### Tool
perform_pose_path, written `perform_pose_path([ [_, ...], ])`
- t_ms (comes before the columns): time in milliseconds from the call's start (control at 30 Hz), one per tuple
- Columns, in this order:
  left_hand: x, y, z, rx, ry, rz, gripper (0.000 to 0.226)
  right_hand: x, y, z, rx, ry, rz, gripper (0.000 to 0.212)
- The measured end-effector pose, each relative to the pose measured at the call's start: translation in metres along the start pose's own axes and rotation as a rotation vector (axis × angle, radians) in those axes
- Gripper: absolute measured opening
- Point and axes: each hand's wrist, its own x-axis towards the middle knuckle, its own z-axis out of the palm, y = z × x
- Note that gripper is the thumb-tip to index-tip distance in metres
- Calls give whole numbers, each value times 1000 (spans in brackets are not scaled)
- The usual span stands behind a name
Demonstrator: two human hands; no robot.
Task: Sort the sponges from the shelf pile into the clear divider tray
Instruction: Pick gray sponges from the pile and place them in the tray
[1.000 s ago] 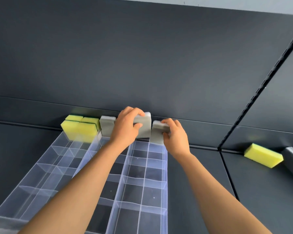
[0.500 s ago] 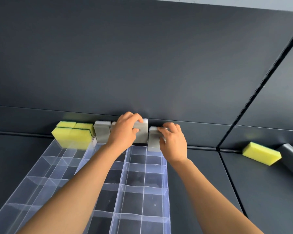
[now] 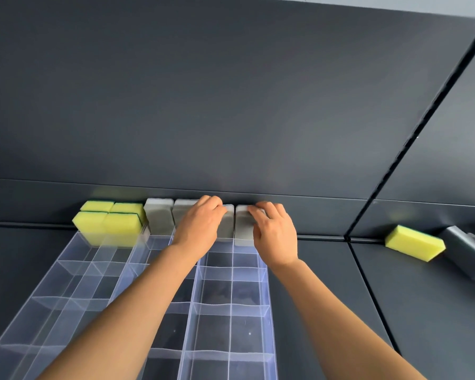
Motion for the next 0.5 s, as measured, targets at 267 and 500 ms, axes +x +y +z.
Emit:
perform_pose_path([
  [267,-5,5,-3,1,14,-22,16,-11,-10,-8,-70,-130,32,58],
  [500,-14,28,-7,97,88,78,52,-37,-1,-30,-169,-204,117,62],
])
